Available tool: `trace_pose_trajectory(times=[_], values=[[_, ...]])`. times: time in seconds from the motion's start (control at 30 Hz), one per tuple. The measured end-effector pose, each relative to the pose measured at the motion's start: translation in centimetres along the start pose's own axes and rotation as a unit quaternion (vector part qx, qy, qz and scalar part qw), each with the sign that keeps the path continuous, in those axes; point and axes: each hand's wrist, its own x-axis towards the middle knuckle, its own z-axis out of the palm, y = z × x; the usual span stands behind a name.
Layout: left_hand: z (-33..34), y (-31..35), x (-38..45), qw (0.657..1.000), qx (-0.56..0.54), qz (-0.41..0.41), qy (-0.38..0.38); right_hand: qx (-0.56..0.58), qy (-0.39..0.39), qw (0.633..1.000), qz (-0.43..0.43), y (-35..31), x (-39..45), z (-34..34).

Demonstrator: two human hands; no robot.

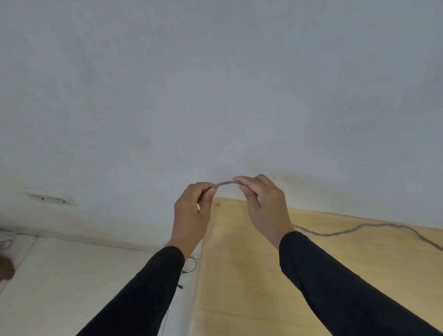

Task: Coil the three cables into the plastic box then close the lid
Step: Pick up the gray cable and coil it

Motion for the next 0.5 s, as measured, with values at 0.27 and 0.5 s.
trace_pose_trajectory(times=[0.27,0.5], values=[[3.5,10.8,-1.3,0.989,-0.136,-0.043,-0.043,0.065,0.117,0.991,0.021,-2.0,1.1,-12.0],[8.4,23.1,-2.8,0.847,-0.508,-0.147,-0.056,0.084,0.104,0.991,0.011,0.6,-1.3,-20.6]])
